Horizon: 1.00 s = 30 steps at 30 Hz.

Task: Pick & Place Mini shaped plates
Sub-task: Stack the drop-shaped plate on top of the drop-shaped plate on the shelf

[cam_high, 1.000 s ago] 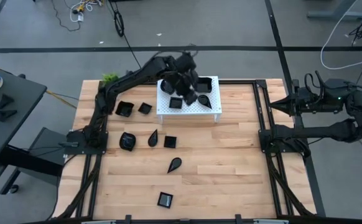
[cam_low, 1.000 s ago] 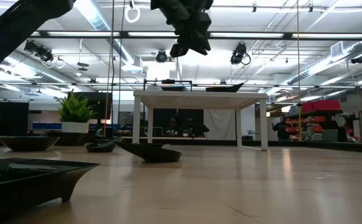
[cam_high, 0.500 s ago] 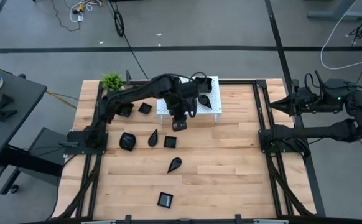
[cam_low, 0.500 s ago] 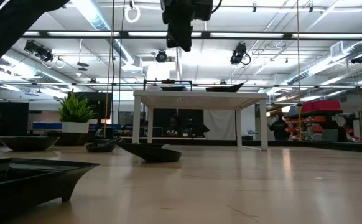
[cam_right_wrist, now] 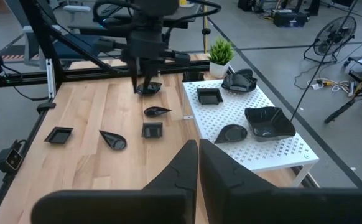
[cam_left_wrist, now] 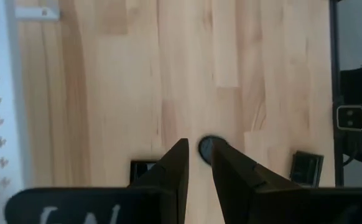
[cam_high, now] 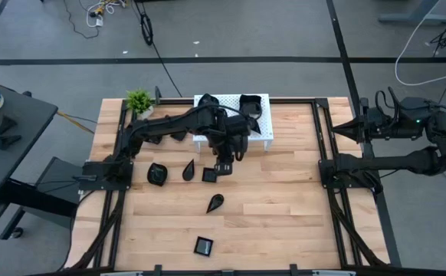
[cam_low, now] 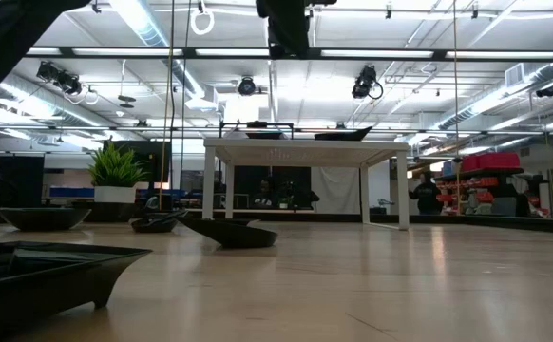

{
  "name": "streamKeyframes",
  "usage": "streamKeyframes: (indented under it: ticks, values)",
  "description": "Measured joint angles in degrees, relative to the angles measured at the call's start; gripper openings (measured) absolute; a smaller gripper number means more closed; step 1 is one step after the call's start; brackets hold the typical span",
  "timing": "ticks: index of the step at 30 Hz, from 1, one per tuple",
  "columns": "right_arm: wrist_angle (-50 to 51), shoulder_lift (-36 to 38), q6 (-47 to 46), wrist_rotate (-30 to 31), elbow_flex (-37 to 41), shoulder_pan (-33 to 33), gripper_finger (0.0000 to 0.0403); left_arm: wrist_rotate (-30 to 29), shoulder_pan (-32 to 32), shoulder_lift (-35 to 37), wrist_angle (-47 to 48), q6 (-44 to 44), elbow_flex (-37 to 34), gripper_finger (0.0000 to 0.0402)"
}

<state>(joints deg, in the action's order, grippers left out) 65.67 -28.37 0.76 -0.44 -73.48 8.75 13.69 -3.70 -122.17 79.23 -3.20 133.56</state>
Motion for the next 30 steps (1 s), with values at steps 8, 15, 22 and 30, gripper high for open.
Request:
streamKeyframes:
  ticks: [8, 15, 22, 30]
  values:
    - [-0.01, 0.01, 0.00, -0.01, 0.01, 0.00, 0.0020, 0.04, 2.98, 0.13, -8.81, 2.21, -2.26, 0.0071]
    - [-0.02, 0.01, 0.00, -0.01, 0.01, 0.00, 0.0020, 0.04, 6.16, 3.10, -18.70, 5.74, -10.47, 0.0071]
    - [-0.02, -0.01, 0.01, 0.00, 0.01, 0.00, 0.0020, -0.92, 9.35, 9.28, -27.08, 8.62, -22.65, 0.0071]
    - [-0.02, -0.01, 0.00, -0.01, 0.00, -0.02, 0.0020, -7.61, 11.87, 16.18, -27.32, 12.19, -34.84, 0.0071]
